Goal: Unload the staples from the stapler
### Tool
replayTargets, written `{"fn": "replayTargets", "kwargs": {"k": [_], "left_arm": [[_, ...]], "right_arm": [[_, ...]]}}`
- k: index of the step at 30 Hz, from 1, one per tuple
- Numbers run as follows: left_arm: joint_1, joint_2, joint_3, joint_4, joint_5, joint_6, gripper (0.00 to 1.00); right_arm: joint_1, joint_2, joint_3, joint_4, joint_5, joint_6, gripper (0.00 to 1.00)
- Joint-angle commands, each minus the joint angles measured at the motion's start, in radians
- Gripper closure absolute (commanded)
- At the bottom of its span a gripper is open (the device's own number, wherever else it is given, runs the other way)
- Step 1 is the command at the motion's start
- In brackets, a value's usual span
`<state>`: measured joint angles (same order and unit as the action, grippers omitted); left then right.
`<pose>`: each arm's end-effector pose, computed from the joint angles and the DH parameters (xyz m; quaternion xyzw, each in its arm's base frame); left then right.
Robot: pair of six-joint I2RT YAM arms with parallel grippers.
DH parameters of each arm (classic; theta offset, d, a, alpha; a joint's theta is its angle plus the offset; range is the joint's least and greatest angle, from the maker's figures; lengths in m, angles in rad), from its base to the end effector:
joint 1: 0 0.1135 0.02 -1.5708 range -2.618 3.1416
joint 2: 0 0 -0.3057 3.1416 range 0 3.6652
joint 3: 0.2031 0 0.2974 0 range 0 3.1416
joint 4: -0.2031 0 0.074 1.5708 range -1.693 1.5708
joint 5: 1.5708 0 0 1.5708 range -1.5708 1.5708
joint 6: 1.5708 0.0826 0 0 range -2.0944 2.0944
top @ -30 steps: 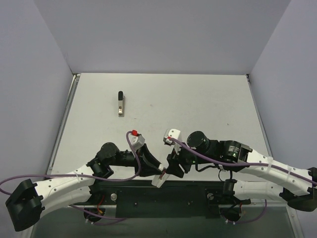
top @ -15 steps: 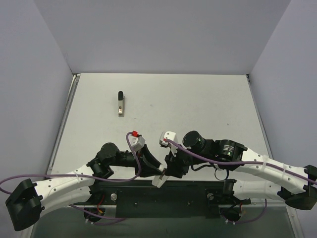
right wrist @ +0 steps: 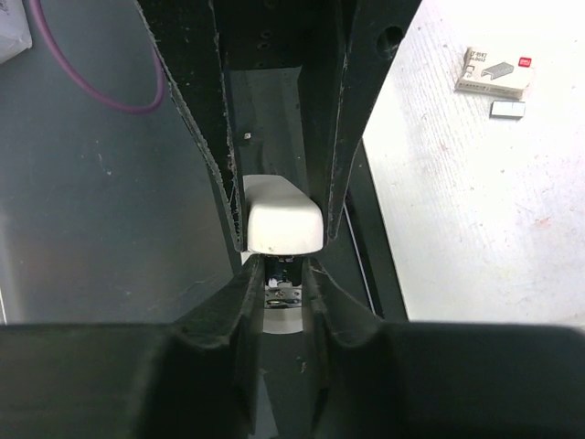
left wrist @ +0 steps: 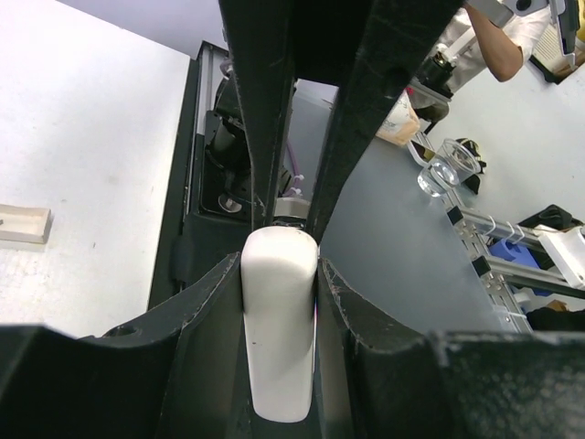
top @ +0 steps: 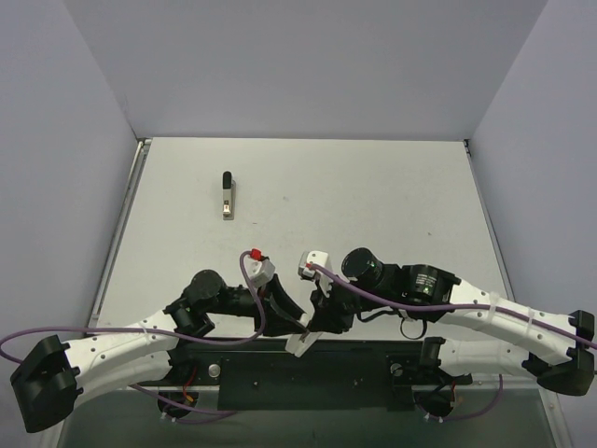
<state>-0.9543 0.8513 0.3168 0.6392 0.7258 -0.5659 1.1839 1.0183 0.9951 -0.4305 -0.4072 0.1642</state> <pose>0.0910 -0.2233 0.2609 0.3796 0.5629 -0.6508 0.3399 0.0779 0.2780 0.3613 -0.4988 0.6726 0.4579 0.2985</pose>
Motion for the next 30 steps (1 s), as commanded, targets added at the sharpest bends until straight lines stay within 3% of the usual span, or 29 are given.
{"fn": "replayTargets", "kwargs": {"k": [1,2,11,20,30], "left_arm": [[-0.006,-0.009,0.061,0.091,-0.015,0.001,1.00],[-0.006,-0.009,0.062,0.097,-0.022,-0.002,1.00],[-0.014,-0.037,0.053,0.100,-0.072,-0.005,1.00],[-0.015,-0.095,0.045,0.090,-0.160,0.006,1.00],[-0.017,-0.038,0.059,0.111,-0.155,-0.002,1.00]], "right_arm": [[-0.001,-0.003,-0.036,0.032,-0.048,0.012,0.96],[-0.001,-0.004,-0.042,0.033,-0.050,0.014,1.00],[0.000,-0.177,-0.245,0.137,-0.053,0.100,1.00],[0.002,-0.371,-0.386,0.134,-0.006,0.215,1.00],[0.002,-0.371,-0.340,0.136,0.079,0.227,1.00]]}}
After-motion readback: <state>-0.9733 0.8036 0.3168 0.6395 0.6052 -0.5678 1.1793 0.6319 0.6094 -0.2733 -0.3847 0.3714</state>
